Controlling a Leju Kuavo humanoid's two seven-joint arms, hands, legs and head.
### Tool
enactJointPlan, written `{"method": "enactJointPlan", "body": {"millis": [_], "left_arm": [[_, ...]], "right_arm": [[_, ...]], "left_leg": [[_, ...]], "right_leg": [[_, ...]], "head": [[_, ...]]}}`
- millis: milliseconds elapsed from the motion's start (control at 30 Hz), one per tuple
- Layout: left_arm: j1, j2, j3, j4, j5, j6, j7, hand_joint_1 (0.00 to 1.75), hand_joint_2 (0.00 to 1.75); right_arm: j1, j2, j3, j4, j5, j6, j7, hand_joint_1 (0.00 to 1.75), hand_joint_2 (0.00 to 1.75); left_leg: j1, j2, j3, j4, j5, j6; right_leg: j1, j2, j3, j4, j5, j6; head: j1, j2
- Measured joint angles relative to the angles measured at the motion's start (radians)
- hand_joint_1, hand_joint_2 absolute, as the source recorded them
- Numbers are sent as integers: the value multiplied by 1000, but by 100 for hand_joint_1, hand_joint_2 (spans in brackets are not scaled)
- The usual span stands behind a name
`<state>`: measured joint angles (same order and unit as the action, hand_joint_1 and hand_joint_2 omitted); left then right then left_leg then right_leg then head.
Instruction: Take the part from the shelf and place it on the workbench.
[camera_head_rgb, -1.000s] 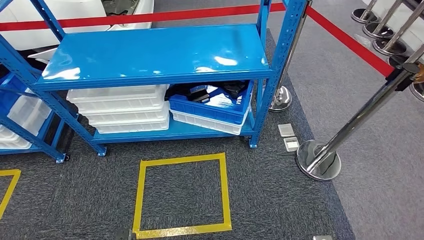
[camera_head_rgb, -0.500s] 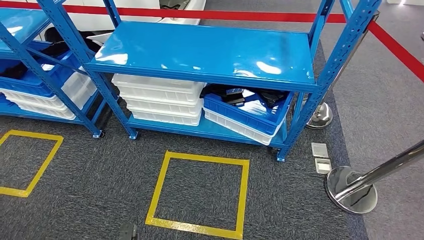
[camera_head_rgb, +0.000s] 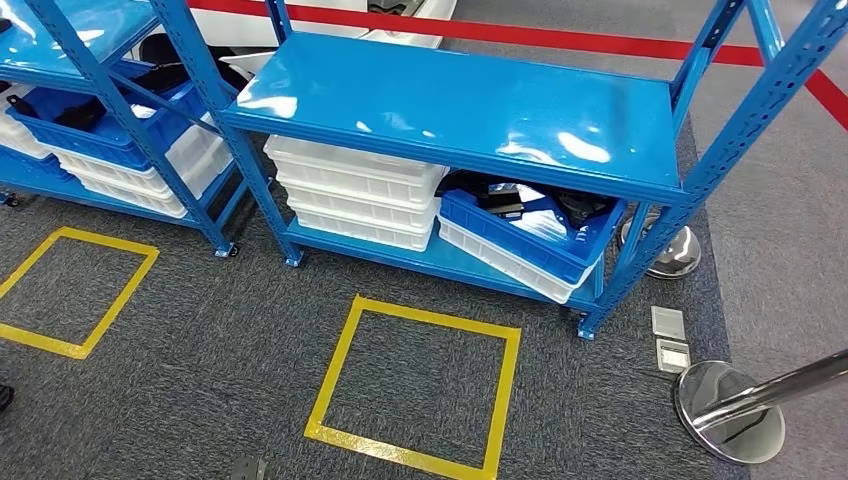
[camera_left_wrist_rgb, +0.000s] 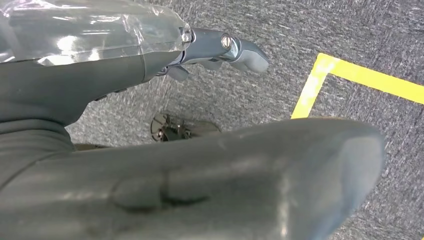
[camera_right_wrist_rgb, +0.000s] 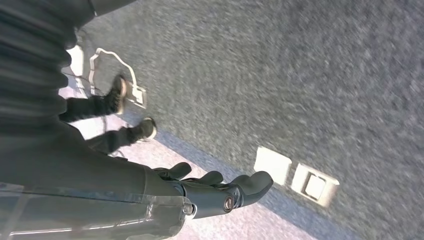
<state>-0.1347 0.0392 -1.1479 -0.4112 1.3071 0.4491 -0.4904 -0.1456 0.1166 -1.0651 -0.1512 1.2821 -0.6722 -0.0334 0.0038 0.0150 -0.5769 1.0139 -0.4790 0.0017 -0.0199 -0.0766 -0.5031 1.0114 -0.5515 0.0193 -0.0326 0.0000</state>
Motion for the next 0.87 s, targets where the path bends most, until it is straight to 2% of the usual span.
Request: {"method": "enactJointPlan", "body": {"millis": [67,133,167,200,233,267,300,333,367,400,533,733,867], "left_arm": [[-3,0,0,0,-1,0,1,0,0],[-5,0,0,0,-3,0,2,0,0],[-5,-1,0,0,-4,0,3,0,0],[-5,-1,0,0,-4,0,5,0,0],[-5,-1,0,0,-5,-1,6,0,0],[-5,-1,0,0,-6,-1,8,0,0],[-5,-1,0,0,-6,-1,9,0,44],[-5,-1,0,0,-7,-1,10,0,87],[-6,-1,0,0,-8,-1,11,0,131],[-7,-1,0,0,-8,-1,12,0,175],[-8,-1,0,0,-8,-1,16,0,175],[-10,-1,0,0,-11,-1,22,0,175],[-11,-1,0,0,-13,-1,24,0,0]], "right_arm": [[0,0,0,4,3,13,6,0,0],[1,0,-3,9,5,31,17,0,0],[2,0,-4,12,6,42,26,0,0],[4,0,-6,15,7,53,35,0,0],[6,0,-7,18,10,64,43,0,44],[7,0,-7,21,13,73,49,0,87],[7,0,-8,23,18,82,54,0,131],[7,0,-8,25,23,89,58,0,175],[6,0,-8,26,30,94,62,0,175],[5,1,-8,29,37,98,66,0,175],[6,3,-8,37,51,110,81,0,175],[1,7,-11,53,51,141,93,0,175],[0,8,-15,60,49,151,93,0,175]], "left_leg": [[5,-4,11,-16,5,12],[4,-7,13,-19,5,21],[2,-10,13,-18,3,23],[1,-15,14,-16,1,25],[0,-20,14,-13,-2,25],[0,-26,16,-10,-5,24],[0,-30,18,-6,-9,21],[-2,-33,18,-1,-13,17],[-2,-36,17,3,-16,13],[-4,-38,16,8,-21,10],[-1,-41,17,9,-24,9],[2,-41,23,-1,-21,1],[3,-41,24,-3,-21,-4]], "right_leg": [[-1,32,-19,50,-35,7],[-2,63,-85,177,-96,9],[-2,69,-120,238,-115,9],[-2,71,-143,273,-115,9],[-2,72,-148,269,-94,8],[-2,72,-136,226,-58,6],[-2,75,-111,157,-15,2],[0,79,-86,94,14,-2],[1,83,-69,48,33,-5],[2,86,-60,22,39,-7],[9,85,-56,15,38,-9],[12,84,-55,16,35,-18],[13,84,-55,16,33,-21]], "head": [[9,0],[26,0],[31,0],[36,0],[39,0],[42,0],[46,0],[50,0],[53,0],[53,0],[41,0],[28,0],[26,0]]}}
